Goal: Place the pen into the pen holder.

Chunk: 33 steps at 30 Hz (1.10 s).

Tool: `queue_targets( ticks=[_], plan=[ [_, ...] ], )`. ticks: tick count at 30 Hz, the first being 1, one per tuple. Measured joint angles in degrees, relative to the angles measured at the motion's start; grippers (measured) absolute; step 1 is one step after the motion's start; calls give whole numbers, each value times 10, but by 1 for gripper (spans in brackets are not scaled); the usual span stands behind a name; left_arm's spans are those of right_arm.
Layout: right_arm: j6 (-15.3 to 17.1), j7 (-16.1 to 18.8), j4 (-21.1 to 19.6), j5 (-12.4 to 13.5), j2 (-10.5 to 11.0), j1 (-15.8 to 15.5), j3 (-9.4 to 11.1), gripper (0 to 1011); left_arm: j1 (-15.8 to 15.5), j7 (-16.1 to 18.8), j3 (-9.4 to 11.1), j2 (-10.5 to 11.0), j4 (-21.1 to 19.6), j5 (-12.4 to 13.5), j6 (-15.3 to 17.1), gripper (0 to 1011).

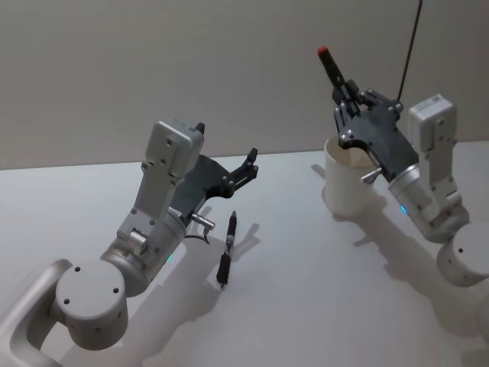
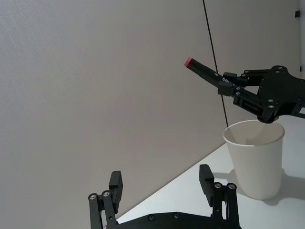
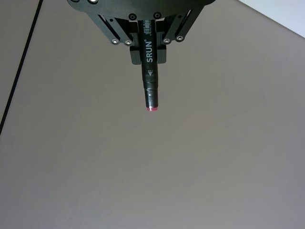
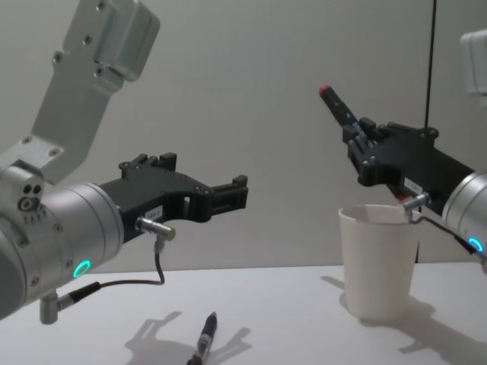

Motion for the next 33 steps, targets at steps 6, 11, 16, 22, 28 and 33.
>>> queue_targets(
  ticks=[6,11,16,22,28,33],
  plan=[
    [-1,2,11,0,-3,4,-2,178,0,0,0,0,0,0,0,1001],
    [-4,2,23,0,-6,9,-3,177,0,0,0,0,0,0,0,1001],
    [-8,2,33,-2,-8,13,-4,178,0,0,0,0,0,0,0,1001],
    [-14,2,47,-8,-10,20,-4,177,0,0,0,0,0,0,0,1001],
    [-20,3,55,-13,-12,23,-4,177,0,0,0,0,0,0,0,1001],
    [-23,4,60,-16,-12,25,-4,177,0,0,0,0,0,0,0,1001]
  ],
)
